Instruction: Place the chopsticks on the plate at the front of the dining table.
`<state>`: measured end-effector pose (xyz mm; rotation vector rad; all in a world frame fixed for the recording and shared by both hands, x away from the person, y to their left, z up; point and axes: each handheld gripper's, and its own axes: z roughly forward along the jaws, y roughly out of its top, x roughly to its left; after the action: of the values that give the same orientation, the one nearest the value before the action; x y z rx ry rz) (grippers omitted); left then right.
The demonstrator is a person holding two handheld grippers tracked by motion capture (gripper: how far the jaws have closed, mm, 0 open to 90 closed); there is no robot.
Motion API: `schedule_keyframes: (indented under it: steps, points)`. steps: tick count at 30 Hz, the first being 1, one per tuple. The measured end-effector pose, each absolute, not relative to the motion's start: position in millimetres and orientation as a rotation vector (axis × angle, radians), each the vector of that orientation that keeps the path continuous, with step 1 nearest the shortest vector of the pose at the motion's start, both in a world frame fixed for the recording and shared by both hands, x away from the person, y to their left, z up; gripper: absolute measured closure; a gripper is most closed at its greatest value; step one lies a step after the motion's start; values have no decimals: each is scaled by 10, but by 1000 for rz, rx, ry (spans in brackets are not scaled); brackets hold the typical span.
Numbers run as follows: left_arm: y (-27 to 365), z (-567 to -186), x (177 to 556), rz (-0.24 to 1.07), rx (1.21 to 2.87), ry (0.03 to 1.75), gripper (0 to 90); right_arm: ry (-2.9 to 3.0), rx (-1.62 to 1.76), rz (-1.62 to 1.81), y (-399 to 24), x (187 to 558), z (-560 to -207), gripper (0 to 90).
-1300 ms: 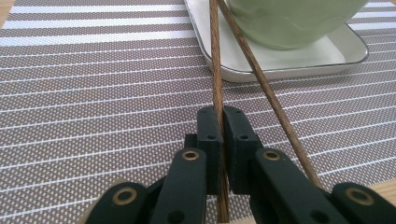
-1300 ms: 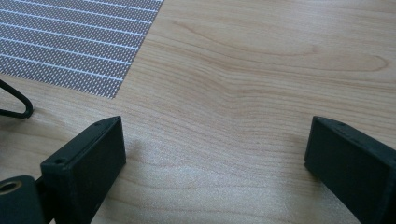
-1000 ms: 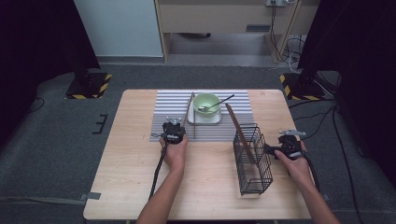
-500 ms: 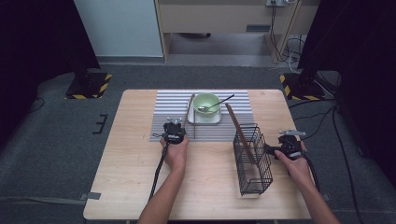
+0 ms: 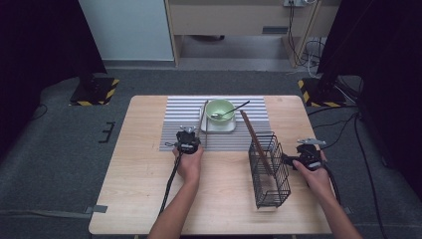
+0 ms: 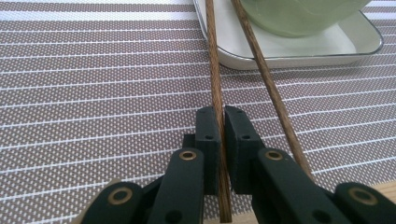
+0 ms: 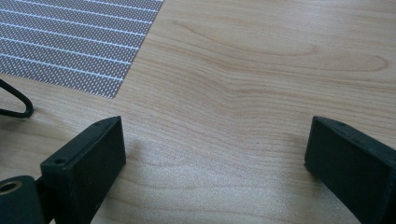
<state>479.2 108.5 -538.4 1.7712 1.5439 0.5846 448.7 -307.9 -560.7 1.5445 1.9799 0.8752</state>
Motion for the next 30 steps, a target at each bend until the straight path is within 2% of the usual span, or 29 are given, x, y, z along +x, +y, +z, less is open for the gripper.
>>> schedule_keyframes:
  steps: [30]
  points:
    - [918,-5370,4759,520,1761,1508,792,1980,1544,875,-3079,4488,-5607,52]
